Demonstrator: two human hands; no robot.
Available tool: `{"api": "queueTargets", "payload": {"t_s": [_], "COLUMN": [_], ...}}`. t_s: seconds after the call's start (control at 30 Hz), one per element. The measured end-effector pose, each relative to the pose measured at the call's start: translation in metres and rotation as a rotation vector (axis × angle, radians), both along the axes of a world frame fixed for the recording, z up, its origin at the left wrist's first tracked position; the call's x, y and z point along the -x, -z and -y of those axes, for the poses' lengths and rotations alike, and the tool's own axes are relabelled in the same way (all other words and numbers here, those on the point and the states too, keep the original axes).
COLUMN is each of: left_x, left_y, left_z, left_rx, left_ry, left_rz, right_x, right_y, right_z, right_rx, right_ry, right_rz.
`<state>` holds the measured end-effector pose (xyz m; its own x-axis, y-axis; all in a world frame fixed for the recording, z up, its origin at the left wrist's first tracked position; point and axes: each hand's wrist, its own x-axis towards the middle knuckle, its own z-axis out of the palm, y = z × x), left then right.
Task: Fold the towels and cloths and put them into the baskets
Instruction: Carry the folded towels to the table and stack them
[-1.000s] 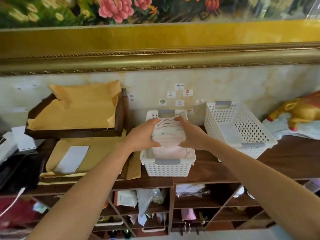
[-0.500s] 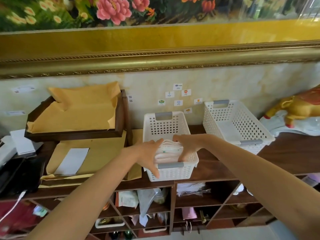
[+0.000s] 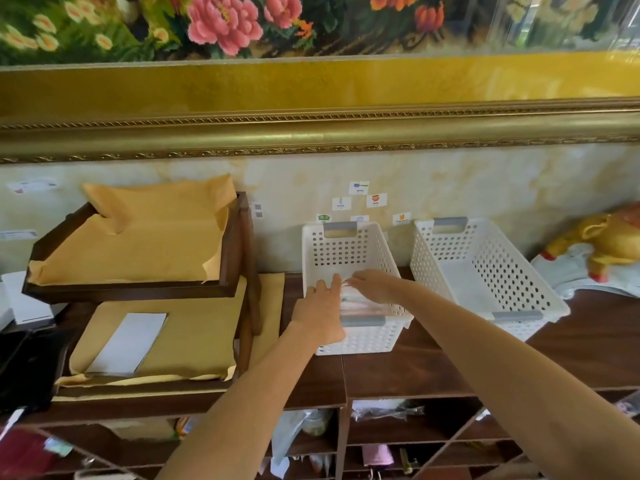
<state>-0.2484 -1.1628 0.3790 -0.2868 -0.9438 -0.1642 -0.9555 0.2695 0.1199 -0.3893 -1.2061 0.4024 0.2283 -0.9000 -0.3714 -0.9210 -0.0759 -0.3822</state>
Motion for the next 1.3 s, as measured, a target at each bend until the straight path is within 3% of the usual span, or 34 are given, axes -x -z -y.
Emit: {"api": "queueTargets", "payload": {"t_s": [0.13,0.37,0.47,0.6,0.8,1.0,1.13,1.3], "left_x": [0.005,-0.014,-0.018,-0.018,-0.015,-0.052,-0.094,-0.160], "left_y": [0.000,-0.014,-0.020,-0.023,-0.043,-0.064,-0.054,-0.037], "left_z": [0.009,0.028,0.037,0.046,0.042,-0.017,-0.101,-0.250], "left_rx": [-0.056,-0.333,-0.326,-0.265,-0.041,0.397,0.343,0.247], "left_ry": [0.014,0.070,0.087,0.071,0.051,-0.351,-0.599,-0.984], "left_rz": [0.081,-0.088,-0.103,-0.271,-0.138,-0.396,-0.311,-0.169], "right_x": [0.002,0.005,0.009,0.013,0.017,-0.034,-0.094,-0.198], "right_y": [0.007,-0.005,-0.012,-0.022,-0.037,-0.053,-0.060,-0.047], "right_z": [0.011,0.017,0.016,0.011,0.011,0.011,-0.030,-0.127], "right_rx": [-0.066,0.022,0.085,0.126,0.254,0.489,0.432,0.288], "right_ry": [-0.035,-0.100,-0.061,-0.003,0.011,-0.182,-0.433,-0.874], "right_rz": [-0.029,0.052,0.108,0.154,0.184,0.438,0.606,0.517]}}
